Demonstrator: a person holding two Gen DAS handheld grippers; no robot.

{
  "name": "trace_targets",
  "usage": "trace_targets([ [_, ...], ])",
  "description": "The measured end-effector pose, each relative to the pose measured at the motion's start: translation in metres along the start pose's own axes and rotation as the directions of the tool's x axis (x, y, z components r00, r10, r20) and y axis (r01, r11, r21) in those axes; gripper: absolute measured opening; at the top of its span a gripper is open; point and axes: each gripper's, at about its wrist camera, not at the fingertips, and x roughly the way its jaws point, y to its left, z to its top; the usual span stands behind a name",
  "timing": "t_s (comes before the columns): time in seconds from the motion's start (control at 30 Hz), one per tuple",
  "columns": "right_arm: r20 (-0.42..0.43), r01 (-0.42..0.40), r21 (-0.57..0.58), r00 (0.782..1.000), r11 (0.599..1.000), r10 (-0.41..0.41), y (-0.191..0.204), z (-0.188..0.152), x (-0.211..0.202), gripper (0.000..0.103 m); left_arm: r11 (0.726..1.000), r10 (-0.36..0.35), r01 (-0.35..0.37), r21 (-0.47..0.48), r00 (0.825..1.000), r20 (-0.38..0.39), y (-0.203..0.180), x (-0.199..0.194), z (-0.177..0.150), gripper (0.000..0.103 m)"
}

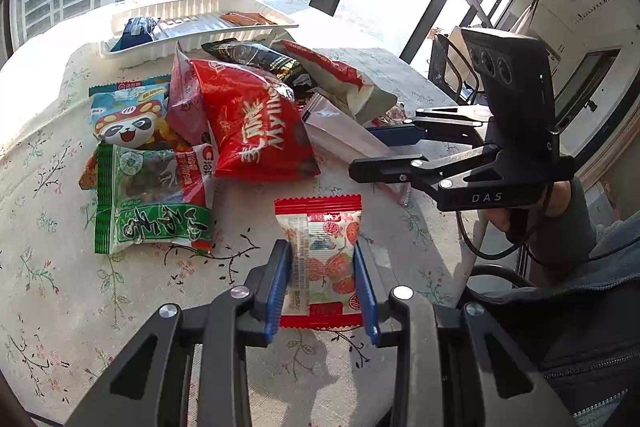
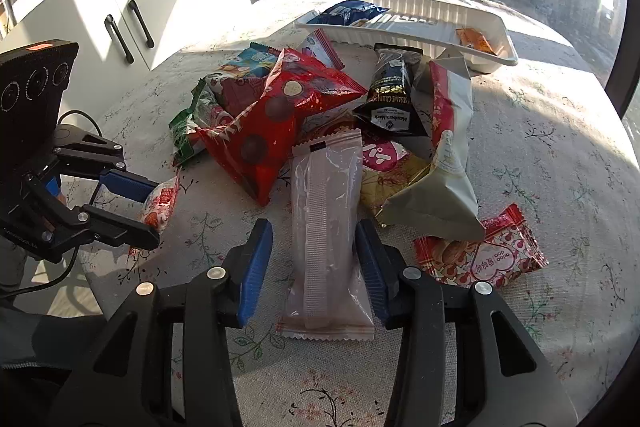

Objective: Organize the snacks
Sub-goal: 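Grasp the red-white candy packet with the left tool while the right tool grasps the clear bar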

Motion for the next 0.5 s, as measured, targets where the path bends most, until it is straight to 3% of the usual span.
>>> trace_targets([
  [0.17,-0.001,0.030,-0.032,1.000,0.999,-0.030,0.004,0.000,0.002,0.027,1.000,-0.003,0.003,-0.016,1.000,0.018,0.002,-0.006,-0.006,0.034],
  [0.5,0.019,0.033,-0.041,0.999,0.999,-0.032,0.010,-0.006,-0.008,0.021,0.999,-0.004,0.007,-0.044,0.998,0.060,0.002,-0.015,-0.008,0.034],
])
